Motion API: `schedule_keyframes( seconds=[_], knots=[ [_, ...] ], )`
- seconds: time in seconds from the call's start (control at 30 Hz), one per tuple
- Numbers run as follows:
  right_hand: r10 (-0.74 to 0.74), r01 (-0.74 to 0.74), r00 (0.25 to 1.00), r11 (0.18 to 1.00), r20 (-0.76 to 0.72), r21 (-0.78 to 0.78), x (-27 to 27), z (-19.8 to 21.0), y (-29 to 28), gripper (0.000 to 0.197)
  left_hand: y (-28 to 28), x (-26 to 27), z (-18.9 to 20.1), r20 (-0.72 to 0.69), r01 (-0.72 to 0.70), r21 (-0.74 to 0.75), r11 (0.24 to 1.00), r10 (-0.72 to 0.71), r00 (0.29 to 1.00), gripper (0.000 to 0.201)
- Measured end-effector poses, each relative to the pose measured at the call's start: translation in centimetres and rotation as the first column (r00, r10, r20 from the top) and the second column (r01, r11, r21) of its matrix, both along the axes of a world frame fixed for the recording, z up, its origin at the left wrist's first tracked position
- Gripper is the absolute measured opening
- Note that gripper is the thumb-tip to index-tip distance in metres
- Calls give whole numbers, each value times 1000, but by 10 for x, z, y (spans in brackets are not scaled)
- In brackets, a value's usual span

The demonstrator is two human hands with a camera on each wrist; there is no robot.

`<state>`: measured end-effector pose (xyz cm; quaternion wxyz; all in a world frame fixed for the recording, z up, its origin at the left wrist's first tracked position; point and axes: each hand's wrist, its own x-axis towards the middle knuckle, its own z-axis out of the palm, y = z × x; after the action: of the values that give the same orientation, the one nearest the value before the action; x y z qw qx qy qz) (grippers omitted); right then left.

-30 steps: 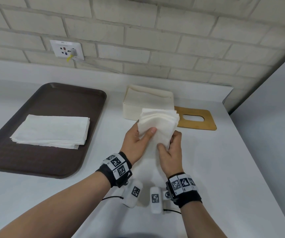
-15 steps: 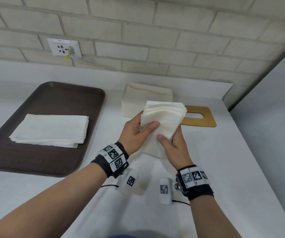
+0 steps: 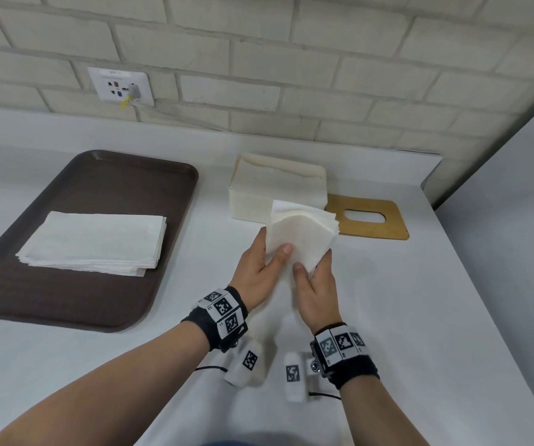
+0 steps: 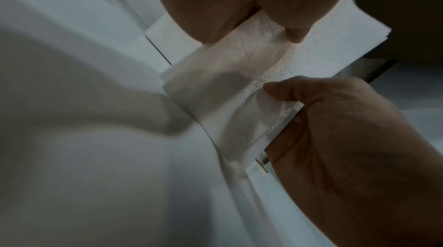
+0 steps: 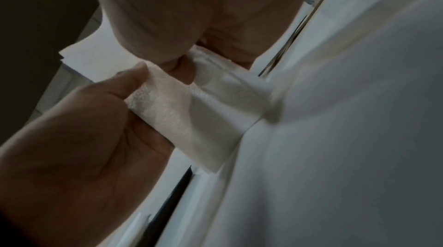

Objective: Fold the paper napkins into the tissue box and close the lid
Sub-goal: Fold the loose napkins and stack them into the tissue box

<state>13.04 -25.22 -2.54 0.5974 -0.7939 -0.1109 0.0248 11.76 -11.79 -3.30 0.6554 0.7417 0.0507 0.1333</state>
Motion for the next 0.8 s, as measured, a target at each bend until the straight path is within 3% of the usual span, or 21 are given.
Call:
schedule_keyframes(
  seconds=[0.2, 0.53, 0.8],
  knots=[
    [-75, 73, 997, 995, 35, 65, 6, 2, -4, 48, 3, 0, 12, 75, 4, -83, 997, 2, 997, 45],
    [-75, 67, 996, 987, 48, 149, 3, 7, -5, 38, 1, 4, 24, 187, -6, -41, 999, 13, 982, 27],
    [-80, 59, 990, 982, 113, 179, 5, 9, 3, 38, -5, 3, 24, 140, 39, -116, 993, -23, 990, 53]
  ],
)
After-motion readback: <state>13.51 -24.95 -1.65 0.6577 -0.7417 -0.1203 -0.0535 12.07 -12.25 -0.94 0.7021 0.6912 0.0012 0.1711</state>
